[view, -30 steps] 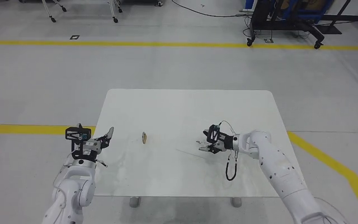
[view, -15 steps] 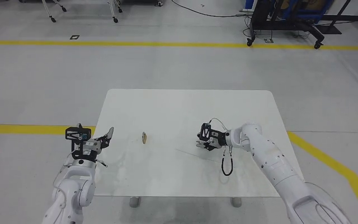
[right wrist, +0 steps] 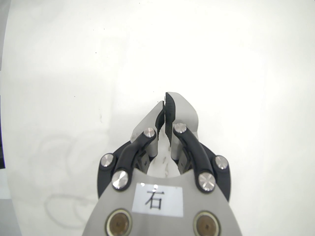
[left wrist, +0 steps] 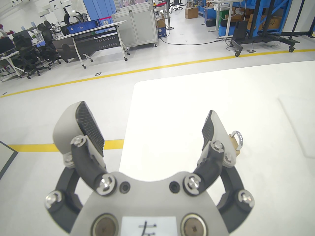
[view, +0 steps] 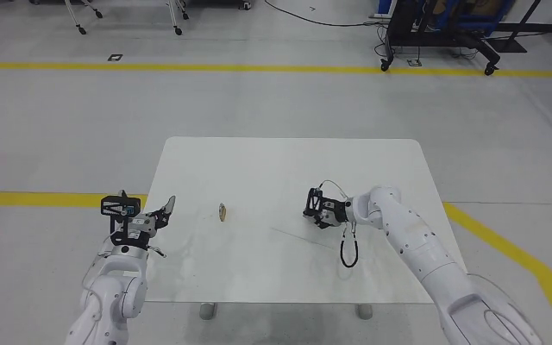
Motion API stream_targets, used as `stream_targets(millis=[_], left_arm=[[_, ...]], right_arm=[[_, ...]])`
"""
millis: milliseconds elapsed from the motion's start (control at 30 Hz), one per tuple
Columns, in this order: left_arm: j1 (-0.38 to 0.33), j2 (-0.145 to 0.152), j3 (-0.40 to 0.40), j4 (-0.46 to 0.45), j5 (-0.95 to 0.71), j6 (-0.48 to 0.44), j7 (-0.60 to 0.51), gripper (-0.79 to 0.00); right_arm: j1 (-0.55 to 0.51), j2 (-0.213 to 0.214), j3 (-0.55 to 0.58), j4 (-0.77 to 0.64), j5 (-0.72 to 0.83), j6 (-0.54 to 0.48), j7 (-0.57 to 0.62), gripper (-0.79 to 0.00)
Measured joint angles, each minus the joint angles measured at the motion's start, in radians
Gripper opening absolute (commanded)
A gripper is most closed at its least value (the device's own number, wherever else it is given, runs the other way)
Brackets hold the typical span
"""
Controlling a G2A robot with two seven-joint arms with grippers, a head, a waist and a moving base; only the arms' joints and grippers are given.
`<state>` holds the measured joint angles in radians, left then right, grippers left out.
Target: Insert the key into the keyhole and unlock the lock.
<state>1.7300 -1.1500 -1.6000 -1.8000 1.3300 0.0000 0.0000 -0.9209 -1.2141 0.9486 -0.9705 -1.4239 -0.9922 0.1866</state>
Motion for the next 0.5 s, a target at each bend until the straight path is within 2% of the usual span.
stream_targets(millis=[500], left_arm=[[0.000,0.000,0.000,0.000,0.000,0.000,0.000,0.000]], right_arm=[[-0.018,0.014,0.001,-0.036,-0.035,0.006,-0.070,-0.785]])
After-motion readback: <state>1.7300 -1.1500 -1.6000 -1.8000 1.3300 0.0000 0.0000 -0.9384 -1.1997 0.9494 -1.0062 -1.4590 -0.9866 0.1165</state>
